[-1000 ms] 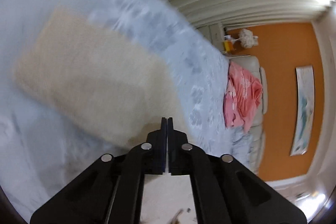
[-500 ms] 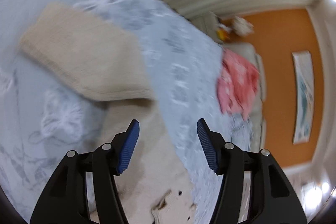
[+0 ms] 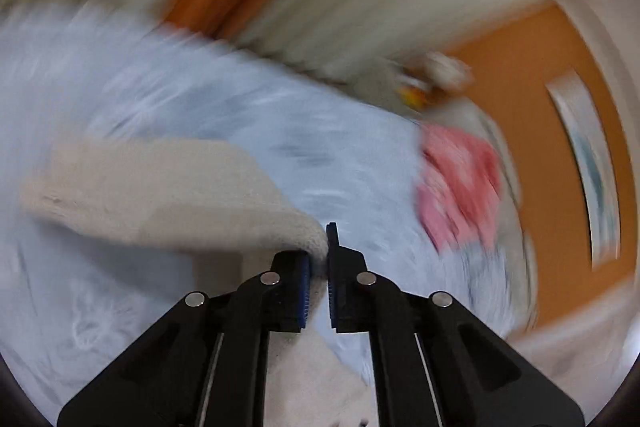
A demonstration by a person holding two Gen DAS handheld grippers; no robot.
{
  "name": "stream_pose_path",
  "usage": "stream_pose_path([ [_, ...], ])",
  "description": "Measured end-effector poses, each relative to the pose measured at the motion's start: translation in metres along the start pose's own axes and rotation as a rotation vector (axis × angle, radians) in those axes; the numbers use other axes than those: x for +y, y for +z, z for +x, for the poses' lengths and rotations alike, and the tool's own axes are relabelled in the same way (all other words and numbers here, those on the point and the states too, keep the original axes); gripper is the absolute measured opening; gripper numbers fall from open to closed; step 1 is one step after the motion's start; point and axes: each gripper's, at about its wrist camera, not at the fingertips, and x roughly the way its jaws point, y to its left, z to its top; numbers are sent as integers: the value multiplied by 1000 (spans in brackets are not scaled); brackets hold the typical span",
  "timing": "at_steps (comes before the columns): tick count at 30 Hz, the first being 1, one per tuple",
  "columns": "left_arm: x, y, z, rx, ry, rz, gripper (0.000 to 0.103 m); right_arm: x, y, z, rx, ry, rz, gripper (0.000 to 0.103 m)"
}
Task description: Fold small clothes
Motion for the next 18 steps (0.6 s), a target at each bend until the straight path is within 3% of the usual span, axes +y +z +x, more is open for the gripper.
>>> stream_pose_path([
  [3,-88,-47,-39,10,-167,348,5,-3,2,-1,-4,19,19,88],
  [5,-129,-100,-62,78,-276,519,6,-6,2,-2,-6,28,29,88],
  [7,-151,-173,-74,192,-318,689,10,-6,3,-3,-7,34,37,87],
  [9,-146,-229,-68,296,-294,776,19,-10,4,-4,-7,53,53,87],
  [11,-121,-283,-48,424,-186,801,53,-15,5,-6,-8,82,79,86],
  [14,-80,-308,-46,461,-114,751,55,-21,11,-15,-15,102,128,86],
  [18,-42,-271,-62,406,-133,565,76,-27,43,-28,-62,139,166,87],
])
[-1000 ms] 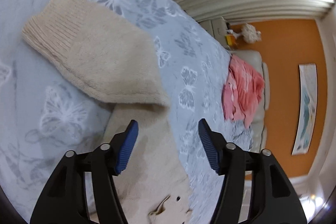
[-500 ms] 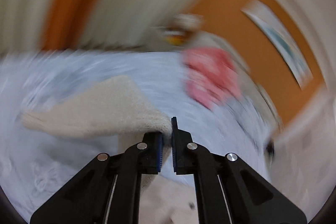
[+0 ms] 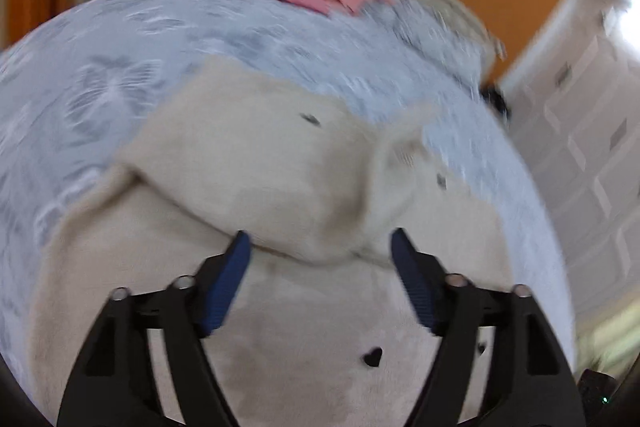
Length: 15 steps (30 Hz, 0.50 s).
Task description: Fold small clothes
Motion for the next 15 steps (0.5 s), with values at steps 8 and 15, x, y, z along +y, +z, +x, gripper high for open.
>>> stream_pose_path([
  [8,83,38,25,28,5,-425,81,74,167,75,-47,17,-95,87],
  [15,104,31,45,23,-1,-553,81,179,228,218,160,-169,-263,87],
])
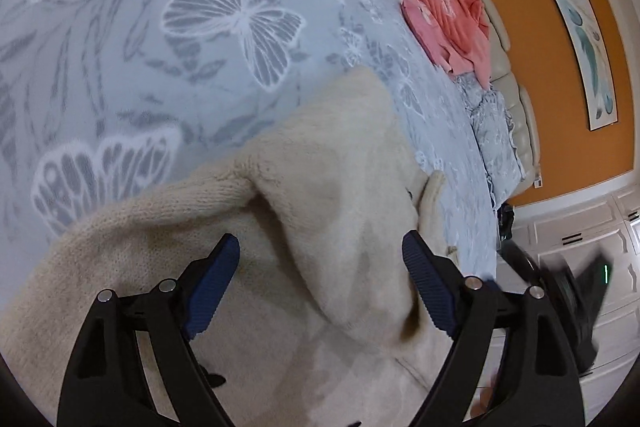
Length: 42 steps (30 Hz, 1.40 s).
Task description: Fold small clothes
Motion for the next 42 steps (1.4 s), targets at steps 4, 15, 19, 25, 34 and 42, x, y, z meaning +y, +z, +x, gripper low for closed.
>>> stream_pose_path([
  [4,-3,6,4,-7,3,18,81,40,-7,58,129,-182,-169,37],
  [15,13,20,-1,-26,4,48,76,-173,-116,-104,-246,172,406,15],
  [19,4,11,0,-25,47,72,78,-223,-170,-62,-55,181,527,16],
  [25,14,15,-2,-22,7,-59,78,-250,-164,-84,-205,262,643,67],
  [34,5,29,-18,-69,-54,-142,14,-227,-106,-116,-293,295,490,10],
  [42,18,29,-12,-105,23,-104,13,-260,-123,-109,-200,143,416,9],
])
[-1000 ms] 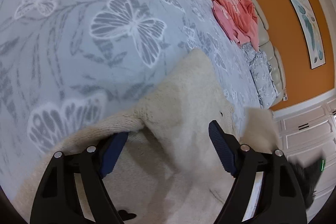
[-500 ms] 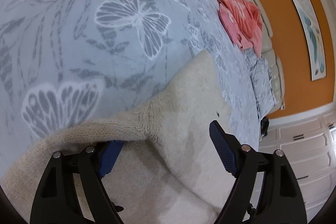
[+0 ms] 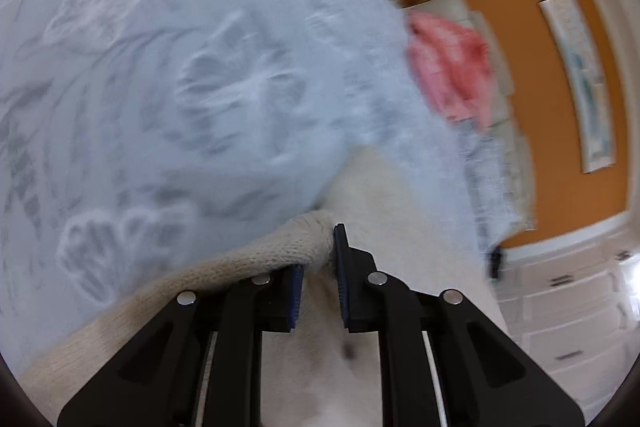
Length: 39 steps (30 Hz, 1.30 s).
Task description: Fold small clothes
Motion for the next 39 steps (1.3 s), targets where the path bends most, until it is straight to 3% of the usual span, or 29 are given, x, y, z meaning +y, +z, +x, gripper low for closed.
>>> stream_pose_path([
  [2,21,-8,10,30,22,-60,12,-29,-20,30,108,-67,38,9],
  [5,22,-11,6,11,13,-23,12,-34,-25,16,51,17,112,9],
  [8,12,-8,3,-1,11,23,12,-23,-21,-7,-34,74,66,9],
  [9,13,-7,6,2,13,16,12,-27,-23,-6,-39,67,57,9],
  [11,21,-7,12,14,15,-14,12,-48,-32,18,60,-34,71,8],
  [15,21,-7,9,3,15,-2,12,-42,-35,1,4,44,104,8],
  [17,25,-7,7,1,14,10,12,-35,-39,-7,-2,10,14,8],
  [19,27,-6,8,2,13,13,12,-50,-46,11,83,-52,18,7],
  [22,22,-7,8,0,42,65,13,-58,-47,3,62,-20,52,10],
  [24,19,-9,8,4,49,110,14,-49,-50,-7,66,-43,24,15],
  [27,13,-16,-6,59,8,200,22,-27,-62,-29,51,-69,-21,29],
  [29,18,-22,-27,72,-5,225,43,-29,-87,-60,51,-66,-34,46],
  [30,25,-24,-42,74,-15,227,46,-34,-99,-74,51,-71,-31,55],
  [32,46,-31,-74,84,-20,218,61,-48,-134,-106,84,-70,-5,57],
  [36,95,-53,-127,139,39,195,65,-83,-213,-155,250,-30,142,57],
  [39,128,-78,-153,207,56,154,75,-89,-255,-171,357,36,228,57],
])
